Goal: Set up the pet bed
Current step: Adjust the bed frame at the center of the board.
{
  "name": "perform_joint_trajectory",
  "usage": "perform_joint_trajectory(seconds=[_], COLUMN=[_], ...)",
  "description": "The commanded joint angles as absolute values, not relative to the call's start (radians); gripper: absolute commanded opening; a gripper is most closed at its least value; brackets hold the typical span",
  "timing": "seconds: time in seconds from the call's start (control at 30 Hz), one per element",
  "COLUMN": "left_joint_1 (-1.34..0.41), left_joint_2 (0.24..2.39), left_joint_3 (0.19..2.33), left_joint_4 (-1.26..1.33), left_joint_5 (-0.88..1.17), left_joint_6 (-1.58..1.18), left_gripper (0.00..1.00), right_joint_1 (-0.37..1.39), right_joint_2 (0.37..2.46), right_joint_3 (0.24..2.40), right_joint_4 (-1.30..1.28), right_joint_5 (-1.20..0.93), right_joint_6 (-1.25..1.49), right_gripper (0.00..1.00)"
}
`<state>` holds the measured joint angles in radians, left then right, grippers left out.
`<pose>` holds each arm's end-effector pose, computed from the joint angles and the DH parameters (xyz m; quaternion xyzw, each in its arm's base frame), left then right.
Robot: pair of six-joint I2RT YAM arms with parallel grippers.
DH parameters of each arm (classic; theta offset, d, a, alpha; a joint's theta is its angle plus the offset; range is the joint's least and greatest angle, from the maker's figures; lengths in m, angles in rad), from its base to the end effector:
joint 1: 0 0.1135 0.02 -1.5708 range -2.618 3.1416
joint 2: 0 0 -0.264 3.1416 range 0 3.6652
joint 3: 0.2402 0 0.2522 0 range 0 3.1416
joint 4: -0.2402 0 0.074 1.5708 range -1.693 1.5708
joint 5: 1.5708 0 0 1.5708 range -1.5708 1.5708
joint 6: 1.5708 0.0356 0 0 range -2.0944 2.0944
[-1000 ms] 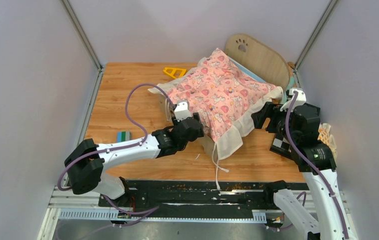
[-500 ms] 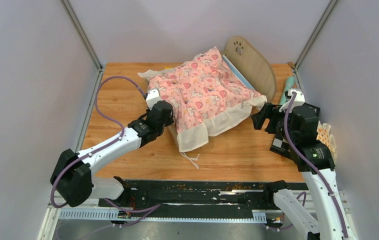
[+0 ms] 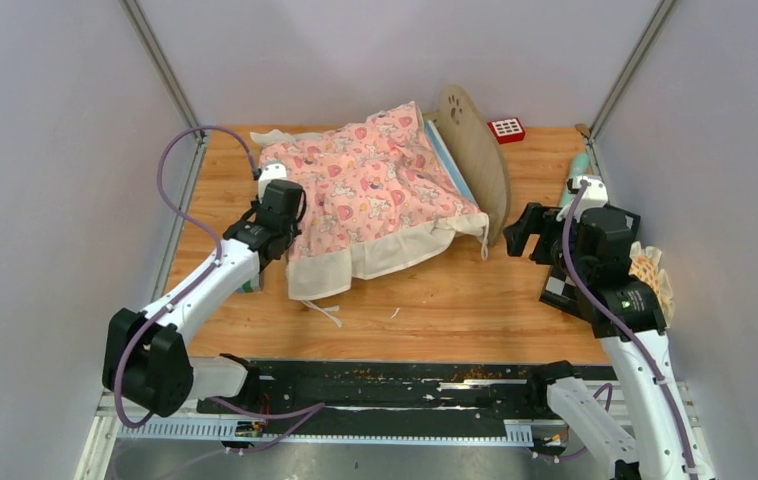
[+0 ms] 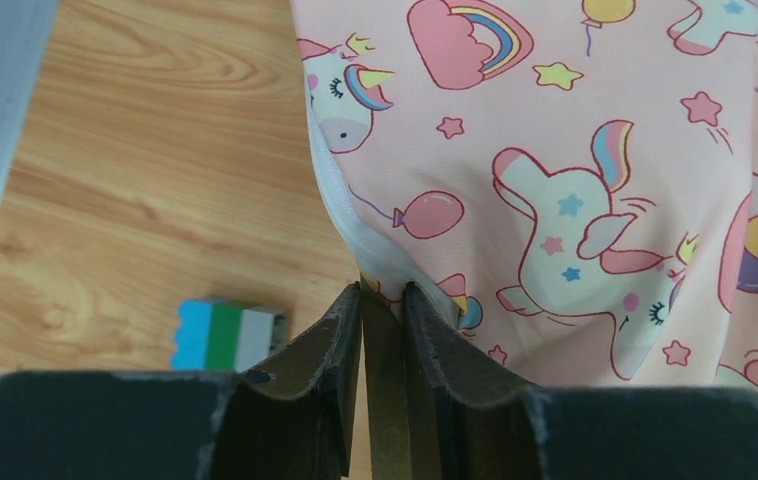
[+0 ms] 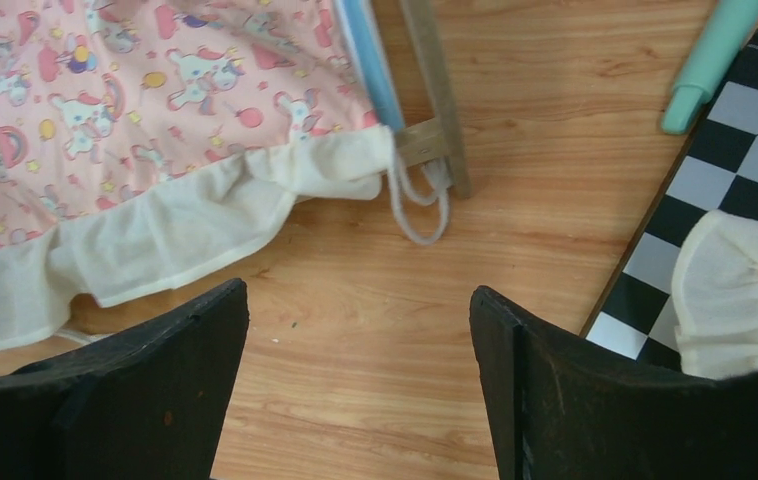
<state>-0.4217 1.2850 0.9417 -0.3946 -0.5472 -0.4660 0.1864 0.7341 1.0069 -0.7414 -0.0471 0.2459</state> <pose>0.2573 -0.0951 0.2706 -0.1288 0.8779 0.0559 0.4578 0.1387 0.0279 0.3647 0.0130 0.8517 0.1319 0.5070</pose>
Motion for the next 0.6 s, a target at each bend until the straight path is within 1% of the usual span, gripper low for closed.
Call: perform_joint_trajectory(seconds=[0.0,0.13,0.2,0.27,0.33,0.4,0.57], left_joint_1=[-0.356,-0.355,-0.354,-0.354,-0.354,-0.353,-0.353], left_joint_2=[1.256,1.268,1.28,1.293,1.305,1.315,1.316], left_joint_3=[0.922,0.932,0.942,0.953,0.963,0.973,0.972], left_joint_4=[-0.495,-0.489,-0.488,-0.492,-0.496,-0.505,-0.495], left_joint_5=[-0.608,-0.601,-0.597,-0.592,-0.58,-0.577,-0.558], left_joint_6=[-0.322,-0.279,-0.254,-0.232,-0.211,-0.2,-0.193], left_gripper=[0.29,0.31,0.32,0.32,0.33,0.33,0.33], right_joint_1=[0.183,0.183,0.183,0.183,0.183,0.183,0.183], right_joint_2=[0.795,0.971,1.041,1.087,1.121,1.164,1.32], right_joint_3=[1.024,1.103,1.136,1.132,1.107,1.095,1.174], right_joint_4=[-0.642,-0.568,-0.512,-0.401,-0.27,-0.183,-0.16], right_joint_5=[0.047,0.061,-0.03,-0.142,-0.196,-0.199,-0.132], right_joint_6=[0.144,0.038,-0.011,-0.056,-0.07,-0.099,-0.151], right_gripper=[0.83,0.83,0.83,0.83,0.83,0.83,0.81])
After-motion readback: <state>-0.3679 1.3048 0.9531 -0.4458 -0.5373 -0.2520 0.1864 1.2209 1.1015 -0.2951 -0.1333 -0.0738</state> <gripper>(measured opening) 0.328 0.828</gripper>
